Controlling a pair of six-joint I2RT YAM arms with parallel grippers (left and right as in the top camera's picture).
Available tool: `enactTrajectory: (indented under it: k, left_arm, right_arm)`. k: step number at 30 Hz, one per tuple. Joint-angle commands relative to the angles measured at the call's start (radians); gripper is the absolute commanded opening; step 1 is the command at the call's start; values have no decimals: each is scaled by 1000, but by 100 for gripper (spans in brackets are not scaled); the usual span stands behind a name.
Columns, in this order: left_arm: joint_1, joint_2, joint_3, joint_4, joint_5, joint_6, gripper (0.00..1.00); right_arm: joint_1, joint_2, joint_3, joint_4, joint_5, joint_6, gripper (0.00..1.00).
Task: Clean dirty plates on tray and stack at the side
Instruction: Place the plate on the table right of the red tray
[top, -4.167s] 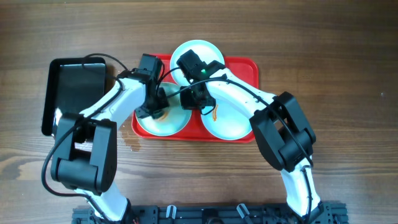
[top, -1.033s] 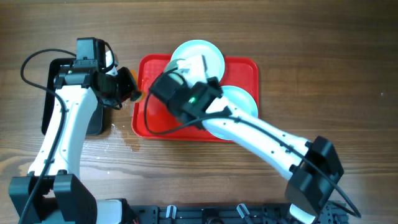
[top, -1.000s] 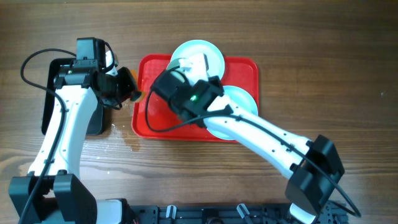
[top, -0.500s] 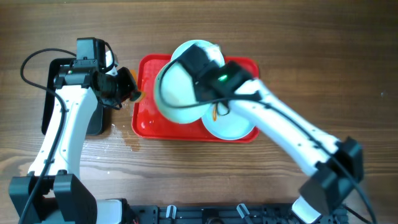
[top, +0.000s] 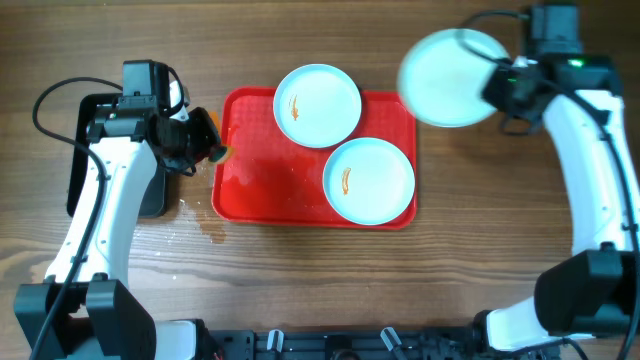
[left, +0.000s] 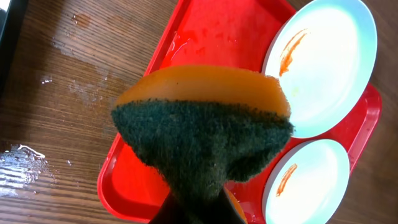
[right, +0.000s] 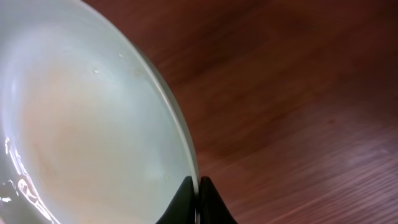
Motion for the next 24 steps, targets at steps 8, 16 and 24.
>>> enactTrajectory:
  k: [8,16,24]
  left_arm:
    - [5,-17,-8,13,-6,16,4]
    - [5,-17,-8,15,-6,16,4]
    - [5,-17,-8,25,-6,16,4]
  right_arm:
    - [-181,64,-314,234,-24,83,6]
    - [-181,63,-322,254,-248,-18,68]
    - [-104,13,-265,277,-695,-204,68]
